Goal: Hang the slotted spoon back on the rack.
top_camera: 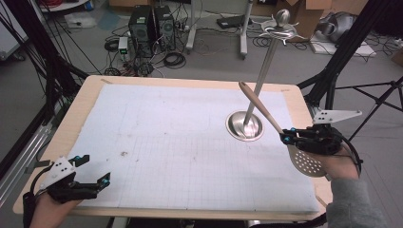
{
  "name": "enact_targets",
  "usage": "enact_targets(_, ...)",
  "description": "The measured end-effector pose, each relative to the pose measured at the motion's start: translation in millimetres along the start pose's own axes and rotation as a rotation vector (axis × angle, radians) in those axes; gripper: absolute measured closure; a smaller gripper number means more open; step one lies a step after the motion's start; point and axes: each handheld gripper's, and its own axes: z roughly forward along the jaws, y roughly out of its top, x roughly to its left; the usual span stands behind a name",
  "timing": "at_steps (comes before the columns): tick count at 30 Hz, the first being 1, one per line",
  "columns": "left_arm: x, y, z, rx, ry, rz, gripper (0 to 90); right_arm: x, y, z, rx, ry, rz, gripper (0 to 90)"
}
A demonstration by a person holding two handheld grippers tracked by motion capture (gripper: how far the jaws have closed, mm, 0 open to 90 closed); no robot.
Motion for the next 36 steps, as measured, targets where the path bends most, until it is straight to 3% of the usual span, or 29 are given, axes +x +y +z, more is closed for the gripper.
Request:
enact_targets(13,-0.2,0.6,-1.7,-0.008,0.001,0.007,2.8,-5.7,-3.1,-17.1,-0.051,0.004,0.040,77.7)
enact_targets(20,5.5,-2.0,-5.4,-0.007,0.023,-0.002,2.8,-9.2,-6.7,-27.0,-0.068,-0.017,0.045,77.8)
enact_targets(36,3.5,-2.6,-9.8,-0.021,0.015,0.015,2.8,-17.4,-11.8,-47.2,-0.123,-0.064,0.052,77.7)
